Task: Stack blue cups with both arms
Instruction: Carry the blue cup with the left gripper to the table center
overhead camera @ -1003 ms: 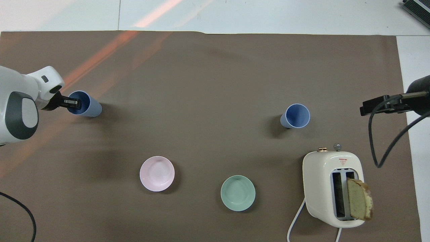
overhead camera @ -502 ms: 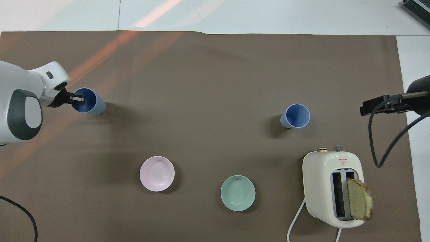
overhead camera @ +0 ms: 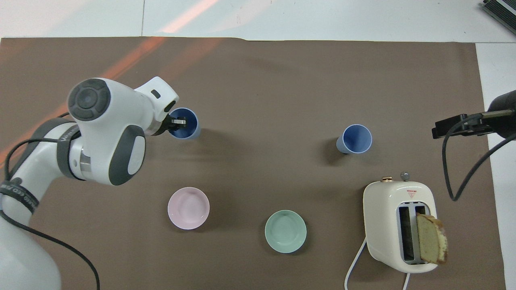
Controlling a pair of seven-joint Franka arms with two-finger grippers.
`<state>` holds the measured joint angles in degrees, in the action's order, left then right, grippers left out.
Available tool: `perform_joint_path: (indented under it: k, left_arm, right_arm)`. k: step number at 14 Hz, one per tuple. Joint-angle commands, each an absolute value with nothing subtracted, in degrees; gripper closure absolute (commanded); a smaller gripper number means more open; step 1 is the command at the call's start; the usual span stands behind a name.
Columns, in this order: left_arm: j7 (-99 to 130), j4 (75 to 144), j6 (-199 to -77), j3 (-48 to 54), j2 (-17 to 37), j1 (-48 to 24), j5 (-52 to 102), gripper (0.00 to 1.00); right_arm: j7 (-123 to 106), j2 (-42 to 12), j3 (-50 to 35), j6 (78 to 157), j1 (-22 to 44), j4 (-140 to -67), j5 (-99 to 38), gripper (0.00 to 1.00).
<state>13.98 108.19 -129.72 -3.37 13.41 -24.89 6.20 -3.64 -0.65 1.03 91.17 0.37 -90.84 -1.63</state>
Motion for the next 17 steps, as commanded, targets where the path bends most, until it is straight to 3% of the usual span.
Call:
perform_joint_path:
  k: [1,6,9,11,12,17]
  left_arm:
    - [21.59,108.63,-130.95,-4.57,12.39,-30.57,5.89,1.00]
    - [30.31,108.37,-135.17,-4.48,14.06,-38.40,5.89,1.00]
    - [32.34,108.63,-134.65,-4.48,14.24,-39.55,5.80,0.97]
    - [32.43,108.72,-134.74,-4.48,14.33,-39.38,5.89,0.58]
    - [32.34,108.72,-134.74,-4.48,14.33,-39.38,5.89,0.45]
    - [31.82,108.28,-134.30,-4.57,14.59,-38.76,5.89,0.31]
  right_arm:
    - [-2.81,0.26,0.62,91.32,-0.26,-91.67,-2.81,0.00]
    - [-2.81,0.26,0.62,91.23,-0.35,-91.67,-2.90,0.00]
    - [-2.81,0.26,0.62,91.32,-0.35,-91.67,-2.90,0.00]
    - [-2.81,0.26,0.62,91.32,-0.35,-91.67,-2.81,0.00]
    - [-2.81,0.26,0.62,91.32,-0.35,-91.67,-2.90,0.00]
    - [-2.81,0.26,0.62,91.32,-0.35,-91.67,-2.90,0.00]
